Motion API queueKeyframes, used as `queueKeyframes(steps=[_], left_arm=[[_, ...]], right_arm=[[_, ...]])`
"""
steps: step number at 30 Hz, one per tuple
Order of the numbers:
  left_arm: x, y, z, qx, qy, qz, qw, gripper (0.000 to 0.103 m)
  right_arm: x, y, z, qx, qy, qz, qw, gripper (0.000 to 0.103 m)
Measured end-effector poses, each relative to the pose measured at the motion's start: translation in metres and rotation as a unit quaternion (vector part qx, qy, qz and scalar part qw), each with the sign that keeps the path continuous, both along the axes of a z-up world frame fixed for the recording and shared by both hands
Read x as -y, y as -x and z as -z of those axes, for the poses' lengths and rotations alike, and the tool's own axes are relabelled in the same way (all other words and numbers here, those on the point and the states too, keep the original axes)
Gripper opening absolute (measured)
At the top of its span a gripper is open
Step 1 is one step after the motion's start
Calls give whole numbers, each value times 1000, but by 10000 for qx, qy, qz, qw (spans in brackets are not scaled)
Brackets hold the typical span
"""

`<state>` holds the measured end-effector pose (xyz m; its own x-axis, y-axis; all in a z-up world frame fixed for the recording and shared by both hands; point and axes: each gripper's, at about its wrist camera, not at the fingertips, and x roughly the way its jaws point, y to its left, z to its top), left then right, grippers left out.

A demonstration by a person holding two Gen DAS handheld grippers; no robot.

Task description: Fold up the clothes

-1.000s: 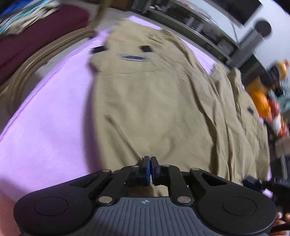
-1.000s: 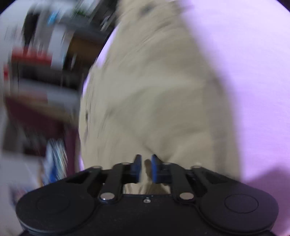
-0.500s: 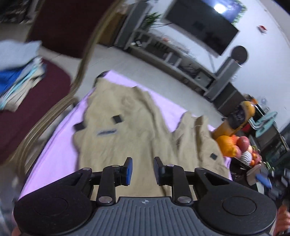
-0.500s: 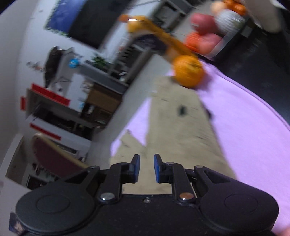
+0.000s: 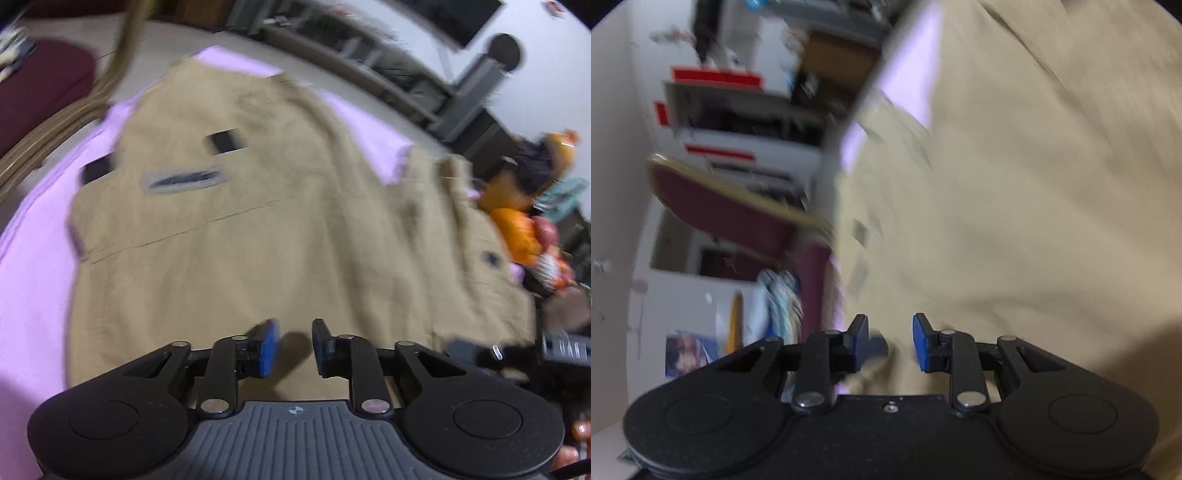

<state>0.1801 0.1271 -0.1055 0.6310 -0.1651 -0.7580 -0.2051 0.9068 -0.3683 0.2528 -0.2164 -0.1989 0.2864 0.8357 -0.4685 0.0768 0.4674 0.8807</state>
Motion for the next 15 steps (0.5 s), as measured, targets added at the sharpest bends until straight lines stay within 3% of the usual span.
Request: queueKeyframes(steps=[1,2,4,8,11,12,14,15], left_arm=[[-7,-1,1,3,-123,-187,9997,12],[-14,-2,2,6,-246,-375,9990,12],[-28,-4,4,13,-491,-748,9960,12],[-56,-6,5,9,-959,-1406,9854,11],[-67,-1,-5,16,-907,-1506,9844,10],[-64,-1,-10,79,-999,-1441,9845,10],[-57,-3,-22,249,-1141,-1237,9854,10],[-53,-5,-28,333,-1177,-1128,9861,10]], right_arm=[[8,-1,10,-103,106,93,9998,23],[20,-3,16,-150,84,312,9994,13],[53,-6,17,56,291,1027,9943,8],[130,2,10,475,929,2695,9573,0],[162,11,1,543,1247,3236,9364,0],[164,12,-5,596,1382,3245,9338,2],[163,13,-17,720,1438,3236,9324,19],[158,11,-23,816,1393,3194,9338,19]])
